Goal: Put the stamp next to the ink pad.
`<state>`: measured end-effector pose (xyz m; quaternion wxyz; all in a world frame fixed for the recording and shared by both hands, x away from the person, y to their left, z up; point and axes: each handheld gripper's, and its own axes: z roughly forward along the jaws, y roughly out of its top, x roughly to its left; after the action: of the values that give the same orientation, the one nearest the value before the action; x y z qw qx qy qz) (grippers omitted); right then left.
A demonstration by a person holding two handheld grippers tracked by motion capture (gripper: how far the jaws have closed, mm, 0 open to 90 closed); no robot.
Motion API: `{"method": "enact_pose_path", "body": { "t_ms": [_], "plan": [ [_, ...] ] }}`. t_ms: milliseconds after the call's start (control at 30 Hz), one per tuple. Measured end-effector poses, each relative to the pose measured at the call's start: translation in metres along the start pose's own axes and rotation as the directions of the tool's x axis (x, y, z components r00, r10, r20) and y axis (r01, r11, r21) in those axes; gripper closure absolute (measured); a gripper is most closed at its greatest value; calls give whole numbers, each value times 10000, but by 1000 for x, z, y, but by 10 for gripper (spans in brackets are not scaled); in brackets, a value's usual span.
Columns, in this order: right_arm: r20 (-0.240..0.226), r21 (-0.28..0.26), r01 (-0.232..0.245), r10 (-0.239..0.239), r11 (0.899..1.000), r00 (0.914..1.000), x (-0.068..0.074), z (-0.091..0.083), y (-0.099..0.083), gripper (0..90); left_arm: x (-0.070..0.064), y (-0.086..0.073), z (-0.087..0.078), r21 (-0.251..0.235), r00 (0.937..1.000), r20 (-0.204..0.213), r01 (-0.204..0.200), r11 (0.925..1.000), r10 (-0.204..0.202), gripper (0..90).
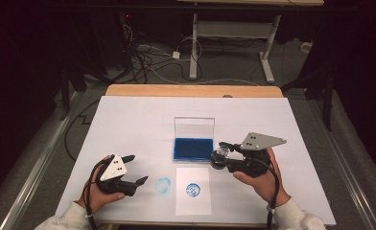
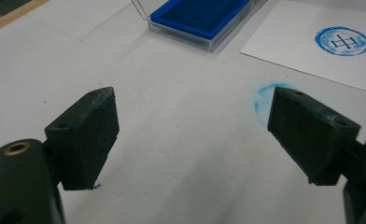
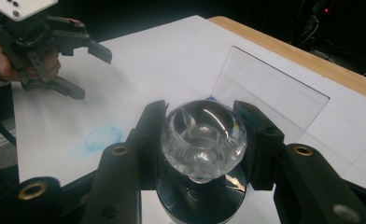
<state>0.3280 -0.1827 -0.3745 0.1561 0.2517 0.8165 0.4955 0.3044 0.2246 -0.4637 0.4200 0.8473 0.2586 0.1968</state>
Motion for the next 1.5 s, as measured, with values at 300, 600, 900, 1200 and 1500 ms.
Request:
{"method": "enact_pose_path", "body": {
  "t_ms": [300,600,900,1200,1500],
  "plan": [
    [270,78,-139,137,9999,9995,-8,3,1,566,-1,0,0,52,10000,-40,55,10000,-55,161],
    [660,170,-204,192,9996,9976,-25,4,5,566,-2,1,2,461,9994,0,-331,9984,332,162],
    [943,448,-263,220,9987,9953,-37,5,7,566,-3,1,0,427,9994,-169,-287,9987,295,166],
    [1184,591,-467,394,9972,9922,-48,15,6,566,-4,1,0,479,9981,-368,-466,9978,484,173],
    [1512,850,-678,544,9941,9870,-58,30,-1,566,-5,1,2,571,9979,-316,-551,9969,569,174]
  ]
}}
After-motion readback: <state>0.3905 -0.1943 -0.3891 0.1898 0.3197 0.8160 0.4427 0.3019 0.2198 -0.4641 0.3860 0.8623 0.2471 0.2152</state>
